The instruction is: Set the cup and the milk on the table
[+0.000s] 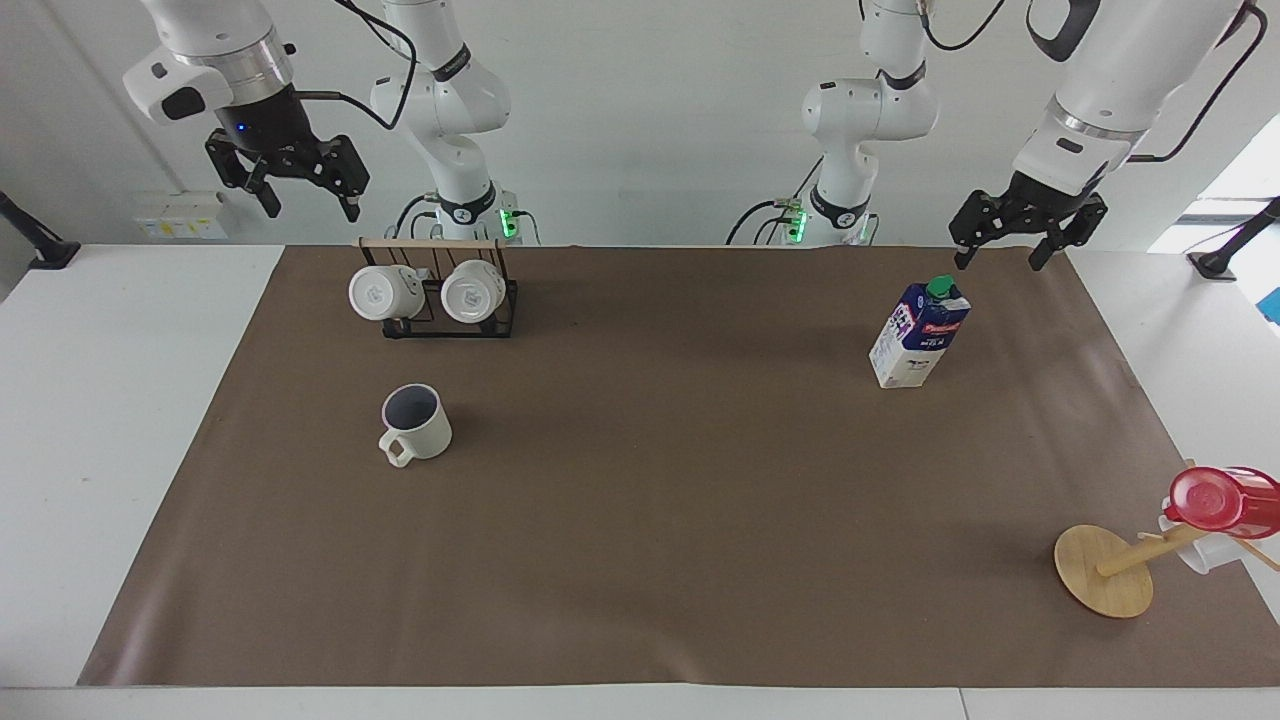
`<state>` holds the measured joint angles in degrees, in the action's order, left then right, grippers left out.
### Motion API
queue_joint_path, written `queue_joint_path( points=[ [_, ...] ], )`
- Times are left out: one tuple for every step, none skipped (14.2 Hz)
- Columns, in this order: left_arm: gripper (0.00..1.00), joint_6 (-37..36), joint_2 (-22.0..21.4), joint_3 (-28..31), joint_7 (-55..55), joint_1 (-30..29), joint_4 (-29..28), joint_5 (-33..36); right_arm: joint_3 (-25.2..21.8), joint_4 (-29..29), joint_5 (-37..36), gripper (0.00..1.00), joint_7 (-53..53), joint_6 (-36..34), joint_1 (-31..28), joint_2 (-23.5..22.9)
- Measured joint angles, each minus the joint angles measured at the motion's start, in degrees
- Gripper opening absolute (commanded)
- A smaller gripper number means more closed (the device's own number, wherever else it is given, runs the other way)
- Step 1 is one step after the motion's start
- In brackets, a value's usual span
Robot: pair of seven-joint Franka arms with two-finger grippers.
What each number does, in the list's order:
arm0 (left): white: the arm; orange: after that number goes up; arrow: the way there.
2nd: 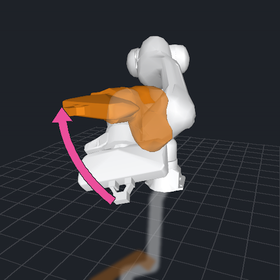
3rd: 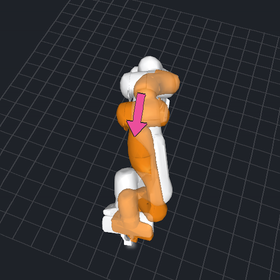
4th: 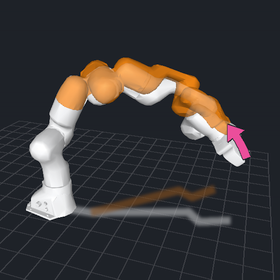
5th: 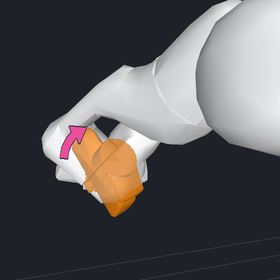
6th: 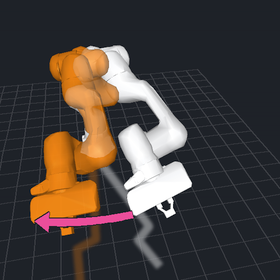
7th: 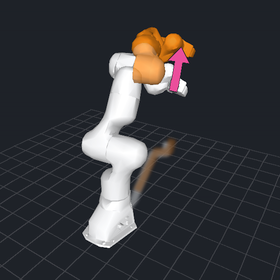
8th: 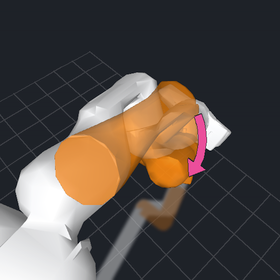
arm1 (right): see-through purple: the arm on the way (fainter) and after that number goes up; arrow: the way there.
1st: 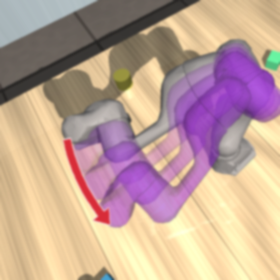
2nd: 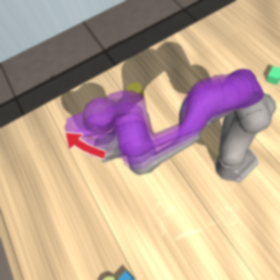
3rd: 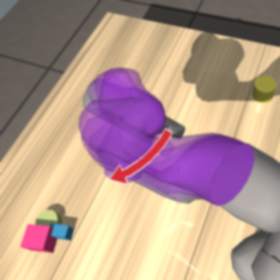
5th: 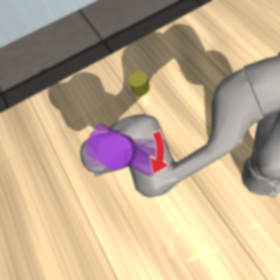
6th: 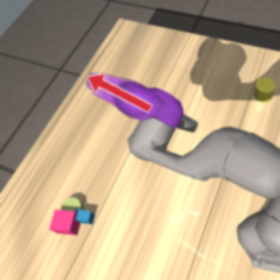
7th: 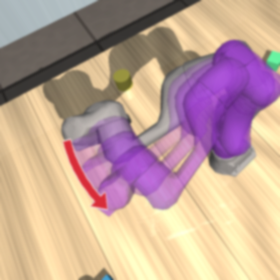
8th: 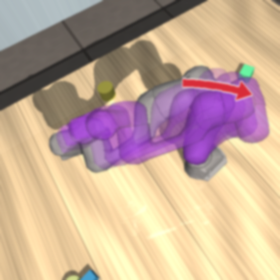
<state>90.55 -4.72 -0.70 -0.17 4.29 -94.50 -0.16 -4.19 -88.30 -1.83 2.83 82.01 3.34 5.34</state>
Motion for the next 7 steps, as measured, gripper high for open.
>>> queue_joint_path(
  points=[
    [1.0,0.0,0.0,0.0,0.0,0.0,0.0,0.0,0.0,0.0,0.0,1.0,0.0,0.0,0.0,0.01],
    [1.0,0.0,0.0,0.0,0.0,0.0,0.0,-0.02,-0.01,0.0,0.0,1.0,0.0,0.0,0.0,0.01],
    [1.0,0.0,0.0,0.0,0.0,0.0,0.01,-0.14,-0.01,0.0,0.0,1.0,0.0,0.0,0.0,0.02],
    [1.0,0.0,0.0,0.0,0.0,0.0,0.03,-0.38,-0.01,-0.01,0.0,1.0,0.0,0.0,0.0,0.02],
    [1.0,0.0,0.0,-0.01,0.0,0.0,0.05,-0.64,-0.01,-0.04,0.0,1.0,0.0,0.03,0.0,0.02],
    [1.0,0.0,0.0,-0.02,0.0,0.0,0.07,-0.74,-0.01,-0.05,0.0,1.0,0.0,0.09,-0.01,0.02],
    [1.0,0.0,0.0,-0.02,0.0,0.0,0.09,-0.8,-0.01,-0.06,0.0,1.0,0.0,0.12,-0.01,0.02]
  ],
)
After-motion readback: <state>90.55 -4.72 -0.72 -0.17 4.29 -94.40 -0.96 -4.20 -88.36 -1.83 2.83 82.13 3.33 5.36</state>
